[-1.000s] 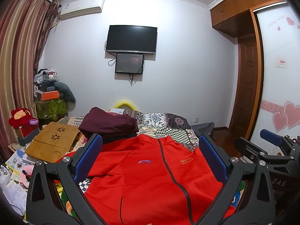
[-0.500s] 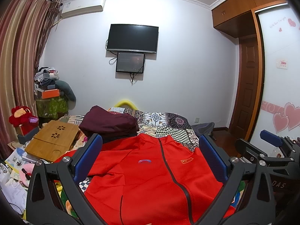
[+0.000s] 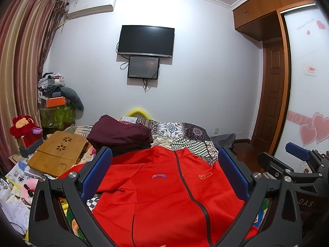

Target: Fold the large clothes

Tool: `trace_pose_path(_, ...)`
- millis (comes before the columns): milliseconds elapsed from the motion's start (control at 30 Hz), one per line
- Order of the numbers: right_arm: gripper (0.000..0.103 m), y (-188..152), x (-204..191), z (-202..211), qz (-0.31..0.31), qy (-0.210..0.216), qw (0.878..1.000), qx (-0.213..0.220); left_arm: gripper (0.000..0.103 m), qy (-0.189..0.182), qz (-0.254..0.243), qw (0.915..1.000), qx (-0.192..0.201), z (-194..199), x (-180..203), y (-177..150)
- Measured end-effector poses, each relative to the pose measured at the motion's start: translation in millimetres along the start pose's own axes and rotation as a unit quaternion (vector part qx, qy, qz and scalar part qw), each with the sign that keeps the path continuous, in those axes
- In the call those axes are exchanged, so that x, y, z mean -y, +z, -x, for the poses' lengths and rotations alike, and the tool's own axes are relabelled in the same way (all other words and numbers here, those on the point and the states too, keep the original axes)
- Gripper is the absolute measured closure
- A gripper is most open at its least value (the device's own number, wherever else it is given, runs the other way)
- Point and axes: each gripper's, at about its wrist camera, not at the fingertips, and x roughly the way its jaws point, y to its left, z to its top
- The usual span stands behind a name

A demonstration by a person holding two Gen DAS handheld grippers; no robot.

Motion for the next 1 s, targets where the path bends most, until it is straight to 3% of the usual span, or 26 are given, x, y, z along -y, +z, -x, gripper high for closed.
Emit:
trace_pose_path(400, 0.0, 1, -1, -7, -0.002, -0.001, 1.0, -0.007, 0.0, 0.008, 0.004, 0.9999, -0.005, -4, -7, 0)
trace_pose_path(700, 0.0, 3, 1, -31, -0.008, 0.002, 1.0, -0.019, 0.0, 0.028, 0.009, 0.9991, -0.03, -30, -24, 2)
trace_pose_path(1000, 0.0, 5, -1, -70, 0.002, -0.002, 0.999, -0.049, 0.0, 0.09, 0.048, 0.992, -0.074, -89, -94, 6)
